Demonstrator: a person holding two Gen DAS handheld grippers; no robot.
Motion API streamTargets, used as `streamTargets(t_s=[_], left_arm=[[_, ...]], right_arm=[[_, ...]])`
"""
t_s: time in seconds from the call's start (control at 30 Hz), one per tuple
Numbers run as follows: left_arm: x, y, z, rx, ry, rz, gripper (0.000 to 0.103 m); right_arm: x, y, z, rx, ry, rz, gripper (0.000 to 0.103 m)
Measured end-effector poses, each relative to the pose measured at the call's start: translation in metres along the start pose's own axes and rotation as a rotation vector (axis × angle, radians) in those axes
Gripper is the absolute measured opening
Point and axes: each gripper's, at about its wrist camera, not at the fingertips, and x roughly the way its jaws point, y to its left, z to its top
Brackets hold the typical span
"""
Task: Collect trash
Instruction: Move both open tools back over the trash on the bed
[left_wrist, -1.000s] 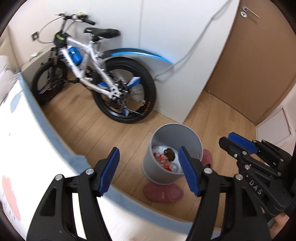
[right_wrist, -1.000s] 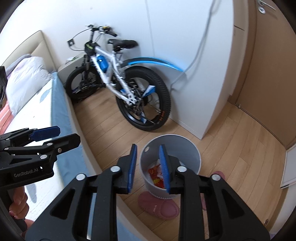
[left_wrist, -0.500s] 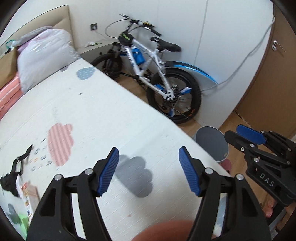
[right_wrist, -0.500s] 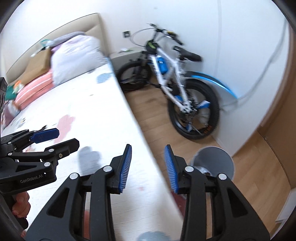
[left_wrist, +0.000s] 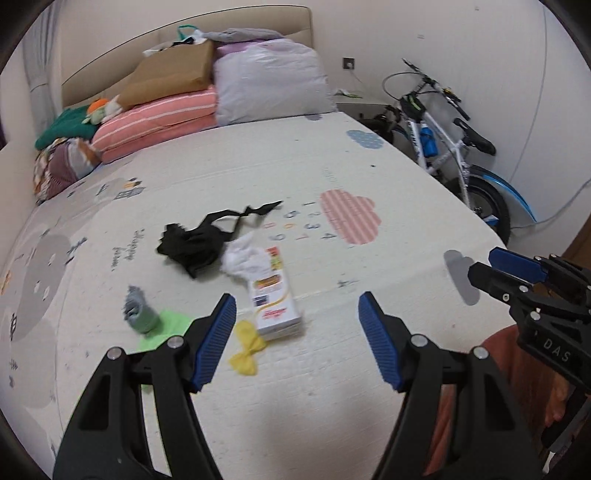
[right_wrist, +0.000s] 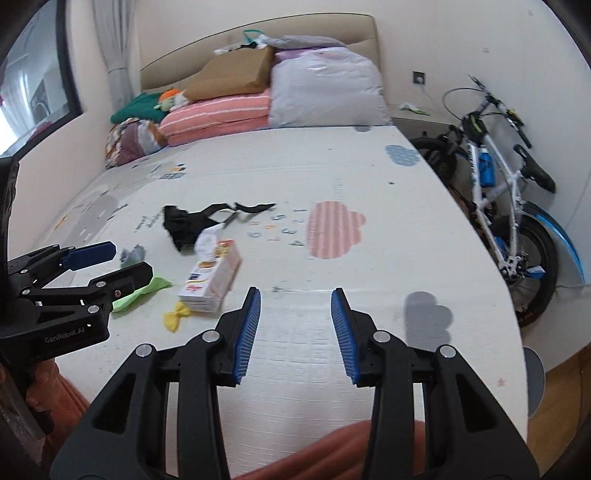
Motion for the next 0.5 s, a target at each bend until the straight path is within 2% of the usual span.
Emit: streamTargets(t_s=[0.1, 0.13, 0.33, 0.5], left_arm=[[-0.01, 0.038, -0.017, -0.05, 0.004, 0.048, 0.069], [-0.013, 0.05, -0.022, -0.067, 0.008, 0.058, 0.069], [-0.022, 0.104, -0.045, -0.144, 0.017, 0.116, 0.069], [-0.014, 0.142, -0.057, -0.204, 0.038, 0.137, 0.069]], right_arm=[[0.003, 0.041, 0.001, -0.056, -0.005, 0.051, 0.052], [0.004, 0.053, 0.001, -0.074, -0.006, 0.065, 0.053], [0.031, 0.122, 0.007, -0.161, 0.03, 0.153, 0.053], [0.058, 0.162, 0.008, -0.207, 0.06, 0.191, 0.053]])
